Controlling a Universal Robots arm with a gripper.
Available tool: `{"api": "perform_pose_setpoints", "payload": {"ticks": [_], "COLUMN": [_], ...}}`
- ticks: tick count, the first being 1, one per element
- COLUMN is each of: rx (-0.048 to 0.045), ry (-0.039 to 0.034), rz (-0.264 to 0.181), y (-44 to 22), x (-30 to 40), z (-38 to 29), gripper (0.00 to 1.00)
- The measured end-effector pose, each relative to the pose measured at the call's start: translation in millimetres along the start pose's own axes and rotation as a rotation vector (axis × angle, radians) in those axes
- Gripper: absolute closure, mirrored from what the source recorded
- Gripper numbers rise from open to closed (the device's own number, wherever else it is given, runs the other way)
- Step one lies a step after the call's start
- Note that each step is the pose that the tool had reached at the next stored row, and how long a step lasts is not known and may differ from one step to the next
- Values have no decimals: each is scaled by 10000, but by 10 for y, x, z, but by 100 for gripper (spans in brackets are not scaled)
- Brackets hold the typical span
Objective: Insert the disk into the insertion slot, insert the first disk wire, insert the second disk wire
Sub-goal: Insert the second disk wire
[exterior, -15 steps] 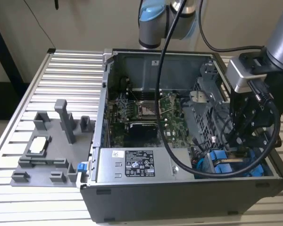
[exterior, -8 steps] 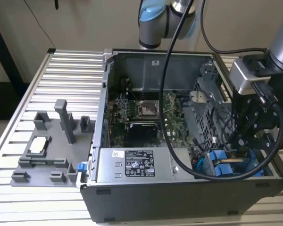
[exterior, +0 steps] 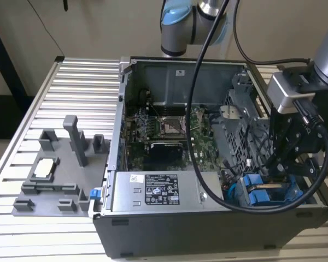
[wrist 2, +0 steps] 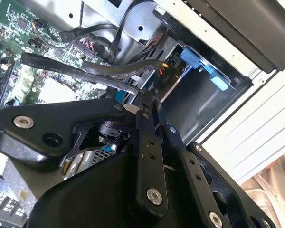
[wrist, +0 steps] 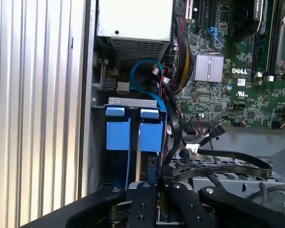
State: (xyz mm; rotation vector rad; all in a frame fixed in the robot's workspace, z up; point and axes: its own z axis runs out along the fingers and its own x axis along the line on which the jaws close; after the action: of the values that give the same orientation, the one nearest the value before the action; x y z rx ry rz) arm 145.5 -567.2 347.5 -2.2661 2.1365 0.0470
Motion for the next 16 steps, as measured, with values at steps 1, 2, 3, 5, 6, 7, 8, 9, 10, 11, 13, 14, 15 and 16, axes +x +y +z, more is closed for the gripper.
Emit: {"api": "perform_pose_setpoints", "payload": {"ticks": [1, 2, 3, 5, 6, 7, 8, 9, 10, 11, 13, 14, 15, 16], "rx": [0, 0, 0, 0, 0, 0, 0, 1, 1, 2, 4, 5, 6, 7], "ry": [0, 0, 2, 3, 4, 6, 6, 6, 6, 6, 6, 5, 6, 6], "rz": [1, 1, 1, 4, 6, 9, 13, 23, 39, 59, 110, 134, 160, 189], "y": [0, -1, -1, -2, -4, -6, -8, -11, -13, -15, -16, -17, -18, -18], "x": [0, 0, 1, 1, 1, 2, 2, 3, 3, 3, 3, 4, 4, 4], "z": [5, 10, 14, 23, 27, 32, 36, 39, 44, 47, 55, 59, 62, 67], "gripper": [84, 84, 84, 84, 84, 84, 84, 84, 84, 84, 84, 84, 84, 84]}}
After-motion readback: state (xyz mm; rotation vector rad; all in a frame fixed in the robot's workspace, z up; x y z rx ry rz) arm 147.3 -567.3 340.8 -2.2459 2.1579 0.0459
